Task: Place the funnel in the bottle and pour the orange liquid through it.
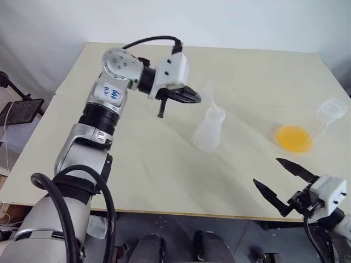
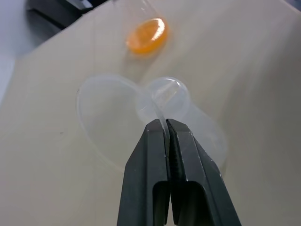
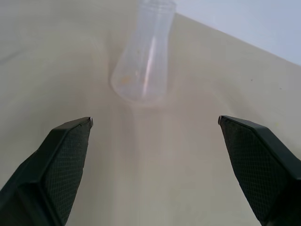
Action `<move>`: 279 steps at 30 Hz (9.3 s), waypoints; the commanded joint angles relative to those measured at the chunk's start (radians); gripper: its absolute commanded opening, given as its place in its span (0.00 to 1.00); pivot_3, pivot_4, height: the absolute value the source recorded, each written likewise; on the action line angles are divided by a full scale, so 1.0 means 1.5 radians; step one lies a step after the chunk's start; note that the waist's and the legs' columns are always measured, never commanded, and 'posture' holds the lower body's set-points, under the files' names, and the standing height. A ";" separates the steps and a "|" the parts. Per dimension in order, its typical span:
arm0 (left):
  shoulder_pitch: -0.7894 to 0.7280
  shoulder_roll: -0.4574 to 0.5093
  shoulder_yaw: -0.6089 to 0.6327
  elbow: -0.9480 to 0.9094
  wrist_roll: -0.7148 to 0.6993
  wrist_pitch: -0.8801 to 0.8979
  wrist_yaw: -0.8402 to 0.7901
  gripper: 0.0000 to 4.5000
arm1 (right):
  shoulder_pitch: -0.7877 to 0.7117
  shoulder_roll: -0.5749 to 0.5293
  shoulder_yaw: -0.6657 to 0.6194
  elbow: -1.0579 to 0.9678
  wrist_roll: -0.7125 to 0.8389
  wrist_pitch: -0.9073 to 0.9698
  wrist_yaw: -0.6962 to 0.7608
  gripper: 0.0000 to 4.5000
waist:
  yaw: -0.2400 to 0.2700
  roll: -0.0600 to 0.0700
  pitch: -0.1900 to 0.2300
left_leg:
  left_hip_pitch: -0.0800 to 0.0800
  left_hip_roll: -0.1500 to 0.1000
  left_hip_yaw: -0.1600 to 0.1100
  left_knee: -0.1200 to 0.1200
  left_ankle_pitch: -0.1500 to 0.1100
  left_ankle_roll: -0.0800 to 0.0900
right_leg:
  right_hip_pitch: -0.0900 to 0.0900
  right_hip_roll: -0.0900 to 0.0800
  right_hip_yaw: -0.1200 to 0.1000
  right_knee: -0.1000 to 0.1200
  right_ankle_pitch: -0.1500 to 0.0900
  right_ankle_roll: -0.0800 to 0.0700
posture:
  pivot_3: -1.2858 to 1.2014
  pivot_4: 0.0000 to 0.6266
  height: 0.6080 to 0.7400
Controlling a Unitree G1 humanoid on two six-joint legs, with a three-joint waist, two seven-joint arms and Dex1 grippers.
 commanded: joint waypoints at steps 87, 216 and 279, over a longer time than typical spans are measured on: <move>0.708 0.126 0.297 -0.681 -0.332 0.331 0.191 1.00 | -0.488 -0.095 -0.086 0.417 -0.038 0.172 -0.281 1.00 | -0.018 0.003 -0.002 | 0.002 0.000 -0.004 0.000 0.000 -0.001 | 0.000 -0.003 0.015 0.005 -0.001 -0.001 | 0.52 0.24 1.00; 0.632 0.065 0.236 -0.621 -0.318 0.272 0.220 1.00 | -0.720 -0.176 0.355 0.232 -0.854 -0.114 -0.382 0.54 | -0.019 0.008 0.002 | -0.011 0.000 -0.003 0.006 0.001 -0.002 | -0.012 -0.001 0.008 0.009 0.000 -0.001 | 0.52 0.24 1.00; 0.630 0.041 0.232 -0.598 -0.314 0.247 0.229 1.00 | -0.751 -0.216 0.360 0.276 -0.933 -0.160 -0.451 0.54 | -0.019 0.008 0.002 | -0.011 0.000 -0.003 0.007 0.001 -0.002 | -0.012 -0.001 0.008 0.010 0.000 -0.001 | 0.52 0.24 1.00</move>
